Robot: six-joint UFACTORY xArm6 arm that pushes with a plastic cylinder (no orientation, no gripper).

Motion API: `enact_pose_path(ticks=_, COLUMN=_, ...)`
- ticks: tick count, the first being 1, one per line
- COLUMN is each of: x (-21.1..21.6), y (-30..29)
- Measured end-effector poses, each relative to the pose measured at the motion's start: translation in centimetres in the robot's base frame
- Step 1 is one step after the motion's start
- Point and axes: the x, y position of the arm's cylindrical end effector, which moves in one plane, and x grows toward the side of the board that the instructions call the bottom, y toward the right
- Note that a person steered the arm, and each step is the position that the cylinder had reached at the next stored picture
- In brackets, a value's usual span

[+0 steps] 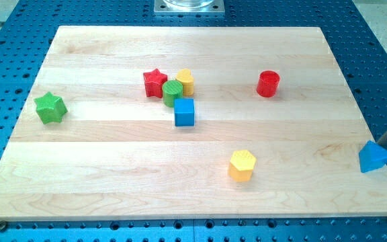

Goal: Push the hexagon into the red circle

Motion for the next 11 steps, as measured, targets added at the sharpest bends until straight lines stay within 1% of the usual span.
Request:
enact_pose_path(ticks=2, x=-0.1, y=-1.1)
enact_pose_path(ticks=3, x=1.7, y=-1.5)
enact_pose_path(ticks=4, x=1.7, y=-1.5)
enact_pose_path(ticks=5, x=-0.7, y=-1.5)
enact_pose_path(ticks=6, x=-1.6, y=-4.9)
enact_pose_path(ticks=7, x=-1.3, y=-10.2)
enact_pose_path(ticks=8, x=-0.4, y=-15.6)
enact_pose_path(ticks=9, x=0.8, y=-16.7)
enact_pose_path(ticks=11, x=7.4, y=-19.0)
